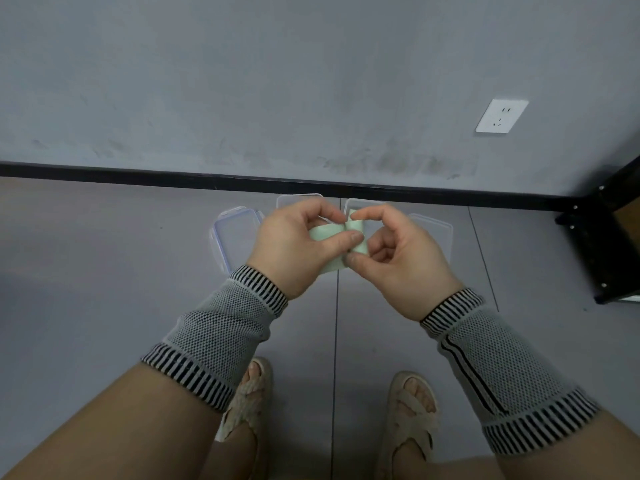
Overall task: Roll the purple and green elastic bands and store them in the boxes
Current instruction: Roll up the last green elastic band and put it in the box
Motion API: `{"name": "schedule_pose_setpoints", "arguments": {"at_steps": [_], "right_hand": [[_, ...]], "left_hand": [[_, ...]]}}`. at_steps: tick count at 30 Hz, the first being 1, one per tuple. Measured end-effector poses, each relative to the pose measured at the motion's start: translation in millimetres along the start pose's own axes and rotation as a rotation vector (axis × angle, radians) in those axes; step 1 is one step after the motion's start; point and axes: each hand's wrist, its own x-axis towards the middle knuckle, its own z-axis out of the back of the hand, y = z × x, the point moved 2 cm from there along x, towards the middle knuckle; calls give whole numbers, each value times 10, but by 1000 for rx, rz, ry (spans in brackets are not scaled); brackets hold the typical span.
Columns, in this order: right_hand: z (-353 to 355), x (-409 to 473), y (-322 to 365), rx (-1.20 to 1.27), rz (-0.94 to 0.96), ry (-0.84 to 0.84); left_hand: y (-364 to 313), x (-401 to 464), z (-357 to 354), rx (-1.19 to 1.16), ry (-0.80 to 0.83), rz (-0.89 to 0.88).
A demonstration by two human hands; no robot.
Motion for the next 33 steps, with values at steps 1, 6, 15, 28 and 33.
{"name": "schedule_pose_setpoints", "arguments": {"at_steps": [1,6,15,28,33], "right_hand": [[-14,1,1,-27,9,-17],[-62,-4,31,-132,37,-56],[60,-19,46,398,-75,213],[6,11,30,159,-17,33],[-62,14,49,-41,-4,-57]], "left_hand": [[4,0,-8,15,-12,-3],[2,19,-2,24,-16,11],[25,11,83,-197,135,57],[36,40,44,61,26,17],[10,22,-5,121,-28,4]]}}
